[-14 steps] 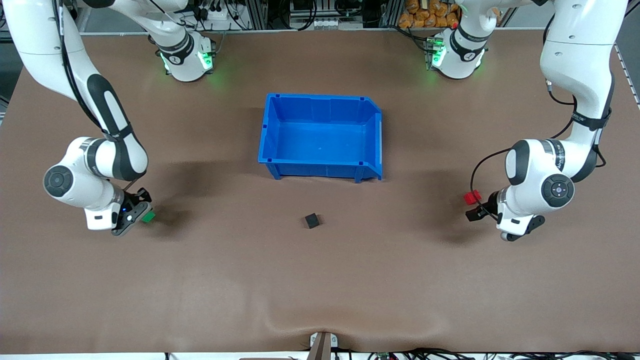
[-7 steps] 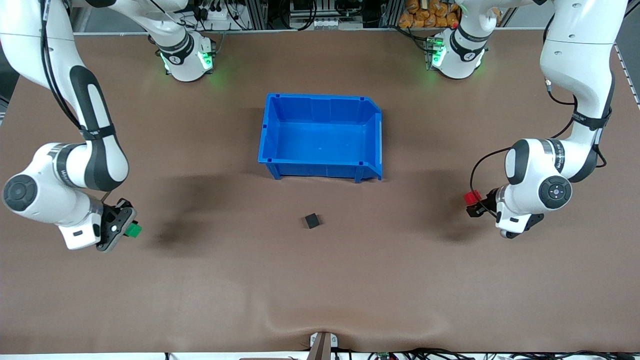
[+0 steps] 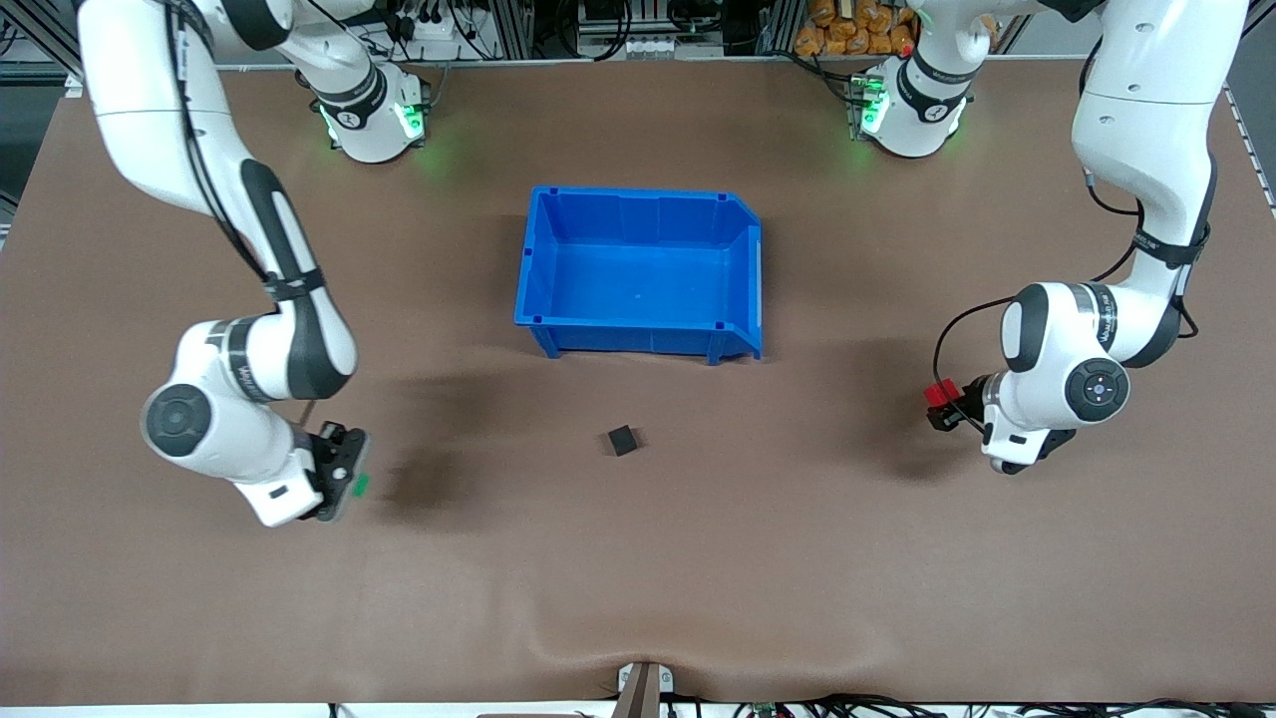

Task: Attach green and red cubes to black cube
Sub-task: 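Carry the green cube beside the black cube and release it with the right gripper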

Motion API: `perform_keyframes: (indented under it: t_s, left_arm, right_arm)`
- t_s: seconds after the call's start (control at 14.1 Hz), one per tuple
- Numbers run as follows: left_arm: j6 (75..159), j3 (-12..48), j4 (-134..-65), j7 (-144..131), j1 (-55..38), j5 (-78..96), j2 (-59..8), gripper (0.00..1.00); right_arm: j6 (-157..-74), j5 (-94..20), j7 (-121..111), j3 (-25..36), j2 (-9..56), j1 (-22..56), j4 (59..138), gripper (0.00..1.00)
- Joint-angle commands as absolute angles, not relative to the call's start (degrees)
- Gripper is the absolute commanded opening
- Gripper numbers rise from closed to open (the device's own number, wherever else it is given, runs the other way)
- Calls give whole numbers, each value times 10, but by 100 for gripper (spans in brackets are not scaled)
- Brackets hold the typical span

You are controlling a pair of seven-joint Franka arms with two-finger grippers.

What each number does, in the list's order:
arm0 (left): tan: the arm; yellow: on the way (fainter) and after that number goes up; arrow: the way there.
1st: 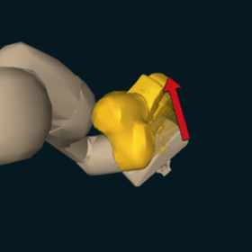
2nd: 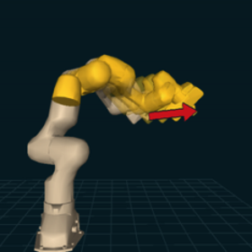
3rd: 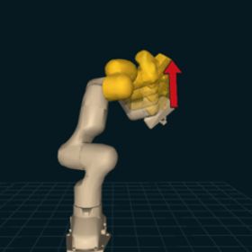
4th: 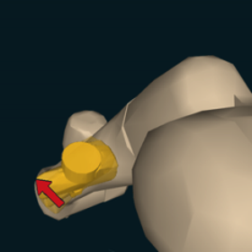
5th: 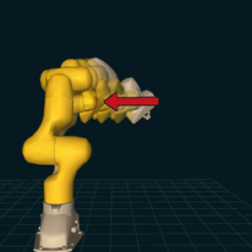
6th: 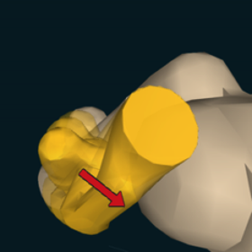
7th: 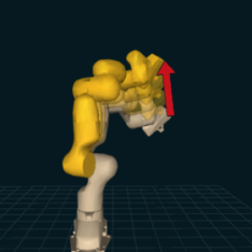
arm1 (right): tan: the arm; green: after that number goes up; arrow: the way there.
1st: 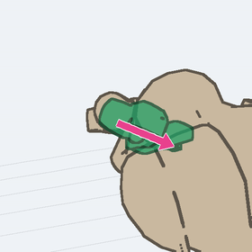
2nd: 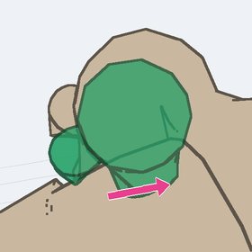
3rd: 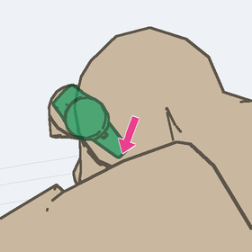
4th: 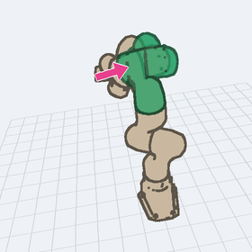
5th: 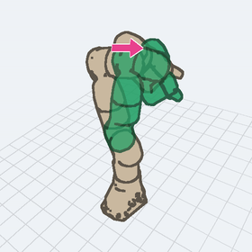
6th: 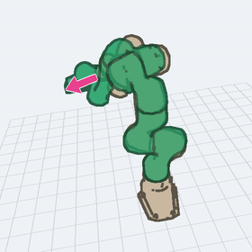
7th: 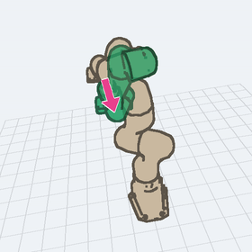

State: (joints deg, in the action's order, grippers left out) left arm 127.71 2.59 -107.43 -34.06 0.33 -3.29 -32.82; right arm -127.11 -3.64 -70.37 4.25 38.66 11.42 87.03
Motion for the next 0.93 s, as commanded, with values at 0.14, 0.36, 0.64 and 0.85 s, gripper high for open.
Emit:
perform_keyframes:
  t_s: [0.14, 0.36, 0.64, 0.85]
  left_arm:
    - [1276, 28, -1077, -347, 6, -47, -330, 63]
    - [1276, 28, -1078, -342, 6, -47, -331, 63]
    - [1275, 28, -1078, -338, 6, -47, -332, 40]
    - [1274, 29, -1078, -339, 6, -46, -334, 9]
  right_arm:
    - [-1261, -44, -689, 47, 422, 182, 824, 0]
    - [-1262, -65, -659, 47, 424, 228, 823, 0]
    - [-1263, -76, -614, 47, 443, 282, 822, 0]
    - [-1267, -84, -613, 47, 463, 301, 794, 0]
